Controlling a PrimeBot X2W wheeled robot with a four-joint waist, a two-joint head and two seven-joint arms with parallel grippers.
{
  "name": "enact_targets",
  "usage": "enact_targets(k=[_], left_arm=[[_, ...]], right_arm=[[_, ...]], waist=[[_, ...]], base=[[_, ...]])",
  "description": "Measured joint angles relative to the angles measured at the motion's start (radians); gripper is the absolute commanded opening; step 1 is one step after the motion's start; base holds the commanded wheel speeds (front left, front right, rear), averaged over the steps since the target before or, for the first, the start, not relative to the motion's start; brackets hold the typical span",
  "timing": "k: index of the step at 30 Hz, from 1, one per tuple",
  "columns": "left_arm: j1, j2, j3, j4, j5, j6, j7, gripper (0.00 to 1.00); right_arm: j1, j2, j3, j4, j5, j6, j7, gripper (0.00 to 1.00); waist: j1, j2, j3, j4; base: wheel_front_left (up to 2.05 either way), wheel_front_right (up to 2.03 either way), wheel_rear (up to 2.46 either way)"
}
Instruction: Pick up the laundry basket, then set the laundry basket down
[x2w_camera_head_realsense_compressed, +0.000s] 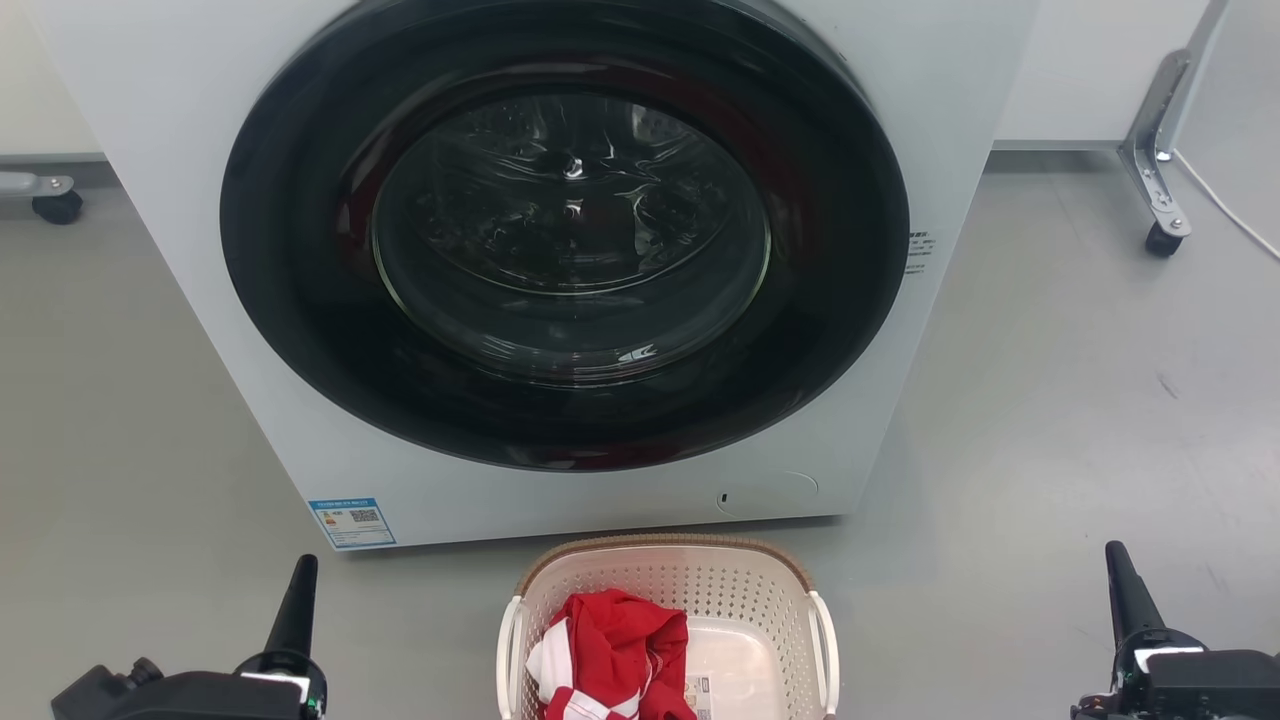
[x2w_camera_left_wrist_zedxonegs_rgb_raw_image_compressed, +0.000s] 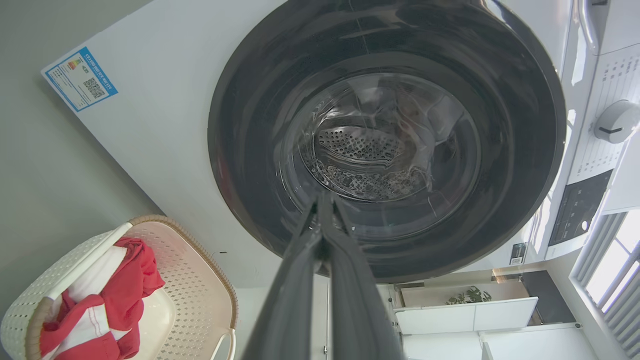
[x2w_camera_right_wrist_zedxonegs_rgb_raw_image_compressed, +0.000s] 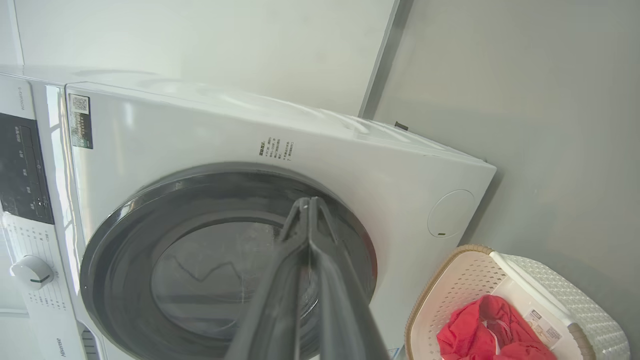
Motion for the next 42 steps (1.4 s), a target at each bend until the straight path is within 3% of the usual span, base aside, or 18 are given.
enact_targets(k=[17,42], left_arm=[[-0.039,-0.01,0.043,0.059,-0.22,-0.041,0.043,0.0],[-0.04,-0.011,0.043,0.061,-0.227,-0.045,0.043,0.0]], right_arm=[[-0.031,0.026,-0.05,0.061,0.222,0.04,0.06,0.0],[-0.038,0.027,-0.051,0.062,0.222,0.04,0.06,0.0]], waist=[[0.0,0.0,-0.009,-0.001],[-0.0001,0.0,-0.009,-0.001]], base=[[0.0,0.0,0.0],[0.0,0.0,0.0]])
